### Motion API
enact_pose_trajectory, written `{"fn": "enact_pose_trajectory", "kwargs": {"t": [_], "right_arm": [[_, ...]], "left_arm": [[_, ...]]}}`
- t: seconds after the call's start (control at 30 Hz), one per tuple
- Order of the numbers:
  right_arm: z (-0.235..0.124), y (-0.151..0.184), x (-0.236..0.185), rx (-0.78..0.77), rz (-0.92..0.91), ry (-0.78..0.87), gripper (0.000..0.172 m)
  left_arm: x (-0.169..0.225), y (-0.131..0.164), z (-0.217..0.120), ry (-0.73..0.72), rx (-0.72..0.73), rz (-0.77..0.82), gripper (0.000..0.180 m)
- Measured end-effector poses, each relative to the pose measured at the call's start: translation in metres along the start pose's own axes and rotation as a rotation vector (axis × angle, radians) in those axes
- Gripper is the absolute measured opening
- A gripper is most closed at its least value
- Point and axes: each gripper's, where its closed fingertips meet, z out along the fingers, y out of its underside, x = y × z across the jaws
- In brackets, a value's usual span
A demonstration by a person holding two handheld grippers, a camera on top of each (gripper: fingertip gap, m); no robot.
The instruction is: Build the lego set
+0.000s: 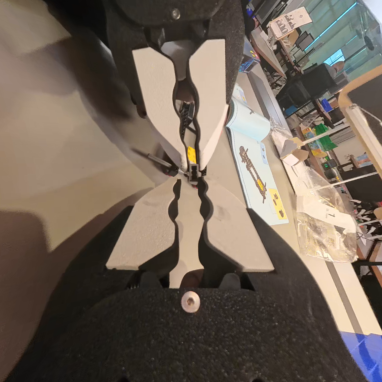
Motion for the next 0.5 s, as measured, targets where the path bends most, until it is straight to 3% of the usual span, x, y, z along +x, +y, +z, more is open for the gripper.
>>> {"fn": "enact_pose_trajectory", "kwargs": {"t": [0.2, 0.3, 0.5], "right_arm": [[0.001, 0.002, 0.005, -0.024, -0.036, 0.05, 0.008], [0.004, 0.021, 0.011, -0.16, -0.051, 0.085, 0.008], [0.008, 0.057, 0.003, -0.441, -0.01, 0.018, 0.008]], "left_arm": [[0.003, 0.005, 0.002, 0.032, -0.015, -0.056, 0.011], [-0.001, 0.02, 0.003, 0.027, -0.106, -0.084, 0.026], [-0.012, 0.034, -0.009, -0.015, -0.168, -0.131, 0.027]]}}
